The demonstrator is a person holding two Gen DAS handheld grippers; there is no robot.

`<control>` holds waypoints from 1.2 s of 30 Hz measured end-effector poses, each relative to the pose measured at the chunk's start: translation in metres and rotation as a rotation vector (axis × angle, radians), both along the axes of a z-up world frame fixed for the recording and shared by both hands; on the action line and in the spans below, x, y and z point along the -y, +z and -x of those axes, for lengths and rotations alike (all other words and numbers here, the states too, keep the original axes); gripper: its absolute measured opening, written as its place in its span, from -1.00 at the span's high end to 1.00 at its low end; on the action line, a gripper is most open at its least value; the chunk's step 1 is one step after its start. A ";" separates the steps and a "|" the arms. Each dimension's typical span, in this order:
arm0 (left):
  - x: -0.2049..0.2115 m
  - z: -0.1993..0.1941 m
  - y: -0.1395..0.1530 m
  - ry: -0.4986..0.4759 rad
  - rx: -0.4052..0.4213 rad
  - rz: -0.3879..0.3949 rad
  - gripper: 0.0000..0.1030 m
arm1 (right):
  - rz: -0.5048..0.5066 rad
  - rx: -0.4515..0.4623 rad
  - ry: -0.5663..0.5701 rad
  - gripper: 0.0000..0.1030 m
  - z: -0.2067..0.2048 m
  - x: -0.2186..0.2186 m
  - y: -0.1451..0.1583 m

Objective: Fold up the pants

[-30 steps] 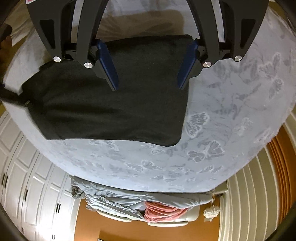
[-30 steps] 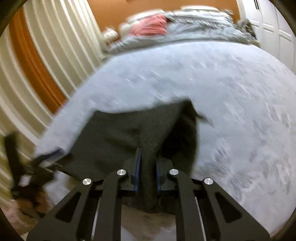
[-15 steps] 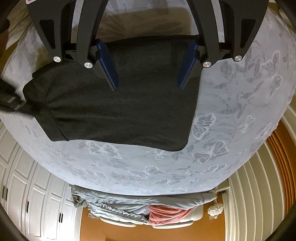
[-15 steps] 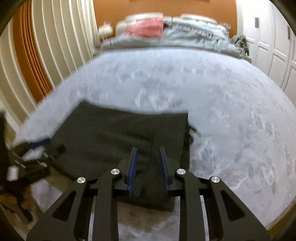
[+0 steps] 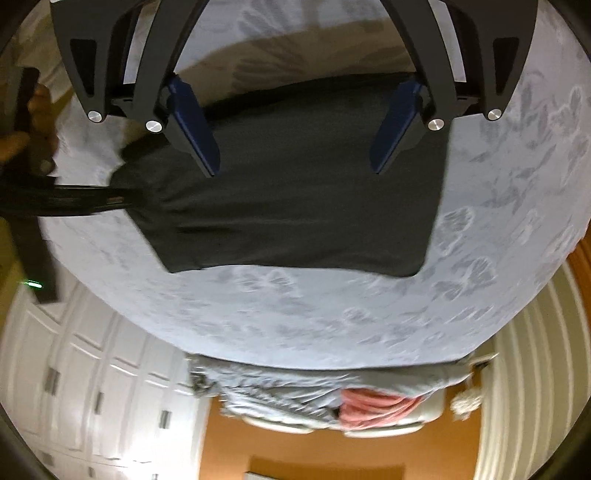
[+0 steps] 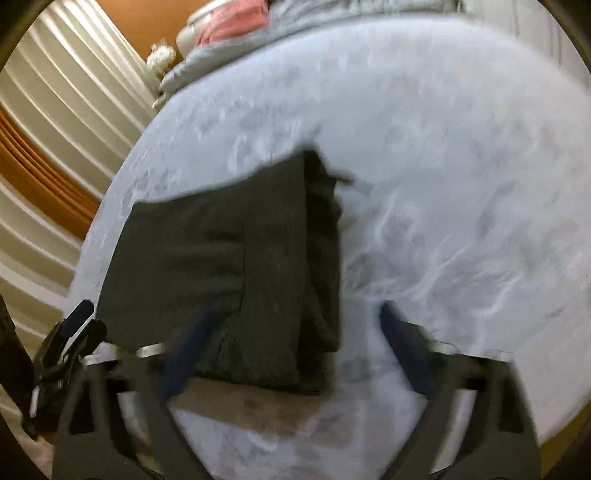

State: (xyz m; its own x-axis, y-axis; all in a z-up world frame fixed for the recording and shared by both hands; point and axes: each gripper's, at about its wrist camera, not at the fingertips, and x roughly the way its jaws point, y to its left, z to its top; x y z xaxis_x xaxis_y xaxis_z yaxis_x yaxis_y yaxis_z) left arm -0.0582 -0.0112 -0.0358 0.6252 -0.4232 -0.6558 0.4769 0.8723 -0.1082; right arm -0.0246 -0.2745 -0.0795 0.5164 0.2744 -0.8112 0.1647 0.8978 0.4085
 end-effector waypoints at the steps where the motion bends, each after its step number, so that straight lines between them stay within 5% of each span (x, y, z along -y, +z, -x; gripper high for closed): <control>1: 0.005 0.003 0.001 -0.028 0.006 0.001 -0.60 | 0.029 0.031 0.008 0.35 0.003 -0.003 0.007; 2: 0.012 0.007 0.001 -0.068 0.013 0.007 -0.61 | 0.036 0.058 0.026 0.67 0.007 -0.006 0.015; 3: 0.017 0.010 0.002 -0.096 0.020 0.015 -0.64 | 0.000 0.097 0.051 0.71 0.010 -0.008 0.028; 7: 0.049 0.022 0.004 -0.193 0.088 0.028 -0.68 | -0.137 0.181 0.110 0.72 0.008 -0.012 0.061; 11: 0.086 0.022 -0.006 -0.224 0.178 -0.063 -0.68 | -0.251 0.164 0.190 0.72 -0.006 -0.023 0.071; 13: 0.098 0.012 -0.015 -0.227 0.157 -0.071 -0.61 | -0.281 0.145 0.209 0.73 -0.014 -0.025 0.069; 14: 0.102 0.006 -0.020 -0.221 0.137 -0.074 -0.43 | -0.284 0.138 0.219 0.72 -0.015 -0.025 0.068; 15: 0.104 -0.001 -0.024 -0.220 0.111 -0.072 0.30 | -0.283 0.135 0.227 0.70 -0.017 -0.025 0.067; 16: 0.103 -0.010 -0.027 -0.215 0.070 -0.071 0.81 | -0.280 0.130 0.228 0.63 -0.016 -0.021 0.065; 17: 0.100 -0.019 -0.031 -0.210 0.017 -0.056 0.83 | -0.272 0.132 0.215 0.55 -0.012 -0.016 0.064; 19: 0.080 -0.036 -0.027 -0.158 -0.043 0.044 0.86 | -0.224 0.148 0.159 0.37 -0.009 -0.001 0.062; 21: 0.057 -0.046 -0.008 -0.098 -0.038 0.127 0.87 | -0.100 0.159 0.053 -0.34 0.005 0.014 0.062; 26: 0.006 -0.051 0.026 0.020 0.017 0.261 0.87 | 0.424 0.118 0.025 -0.36 0.016 -0.016 0.053; 36: -0.054 -0.050 0.046 0.136 0.044 0.339 0.87 | 0.542 0.050 0.137 -0.33 0.012 -0.060 0.013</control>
State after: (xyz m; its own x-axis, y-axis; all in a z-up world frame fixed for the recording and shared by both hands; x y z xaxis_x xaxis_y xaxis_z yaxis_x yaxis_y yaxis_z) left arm -0.0084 0.0423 0.0097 0.7152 -0.5230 -0.4637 0.3700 0.8461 -0.3837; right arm -0.0369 -0.2147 -0.0664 0.5464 -0.1075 -0.8306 0.0237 0.9933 -0.1129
